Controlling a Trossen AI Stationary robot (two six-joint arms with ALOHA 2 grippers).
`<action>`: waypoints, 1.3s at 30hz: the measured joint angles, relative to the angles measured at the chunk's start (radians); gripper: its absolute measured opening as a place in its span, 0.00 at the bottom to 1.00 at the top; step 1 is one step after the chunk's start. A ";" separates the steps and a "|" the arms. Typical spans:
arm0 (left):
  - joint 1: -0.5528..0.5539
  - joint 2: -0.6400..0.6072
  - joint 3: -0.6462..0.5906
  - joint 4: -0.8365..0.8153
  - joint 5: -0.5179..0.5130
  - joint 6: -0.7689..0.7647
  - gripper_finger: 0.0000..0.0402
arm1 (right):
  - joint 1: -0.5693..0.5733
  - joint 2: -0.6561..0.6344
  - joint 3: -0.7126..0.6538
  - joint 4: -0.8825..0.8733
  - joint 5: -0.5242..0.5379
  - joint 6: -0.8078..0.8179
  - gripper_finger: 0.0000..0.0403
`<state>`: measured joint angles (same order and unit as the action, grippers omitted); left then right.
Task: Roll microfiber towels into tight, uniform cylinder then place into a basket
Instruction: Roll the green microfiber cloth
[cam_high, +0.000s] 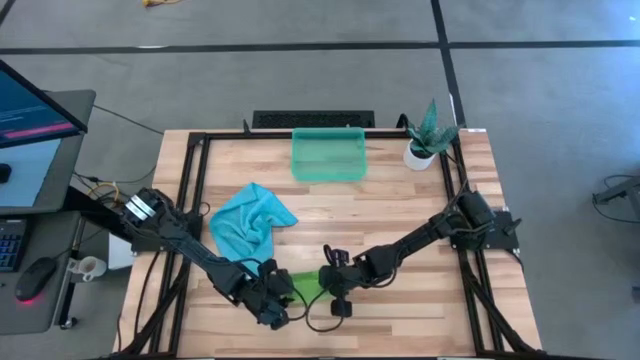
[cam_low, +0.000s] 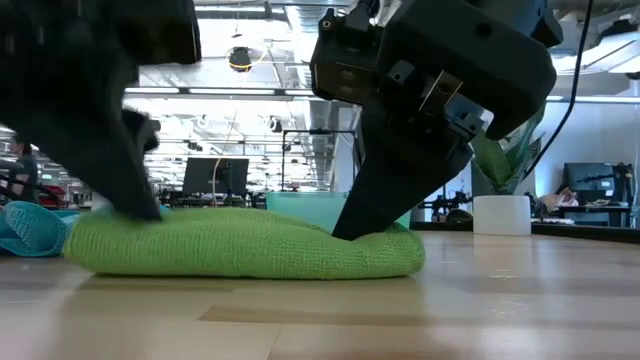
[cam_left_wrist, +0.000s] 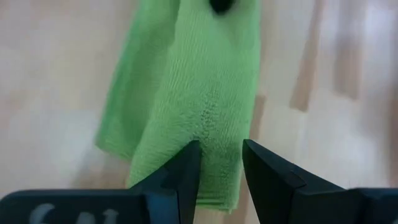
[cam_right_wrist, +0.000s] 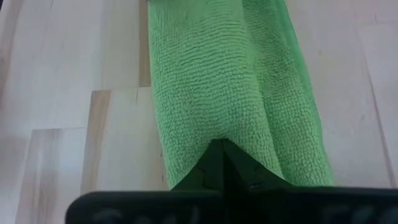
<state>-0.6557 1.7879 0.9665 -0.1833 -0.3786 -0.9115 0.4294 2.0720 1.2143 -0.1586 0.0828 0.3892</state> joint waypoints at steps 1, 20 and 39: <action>-0.003 -0.021 0.000 0.003 -0.021 0.023 0.29 | 0.000 0.000 -0.001 0.001 0.000 -0.001 0.03; 0.020 0.099 0.004 0.224 -0.122 0.186 0.29 | 0.000 0.000 -0.003 0.005 -0.003 -0.004 0.04; 0.056 0.122 0.013 0.028 -0.021 -0.116 0.29 | 0.000 0.003 -0.003 0.023 -0.004 0.028 0.05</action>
<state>-0.5999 1.9099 0.9794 -0.1554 -0.3992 -1.0279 0.4290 2.0747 1.2118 -0.1352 0.0792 0.4176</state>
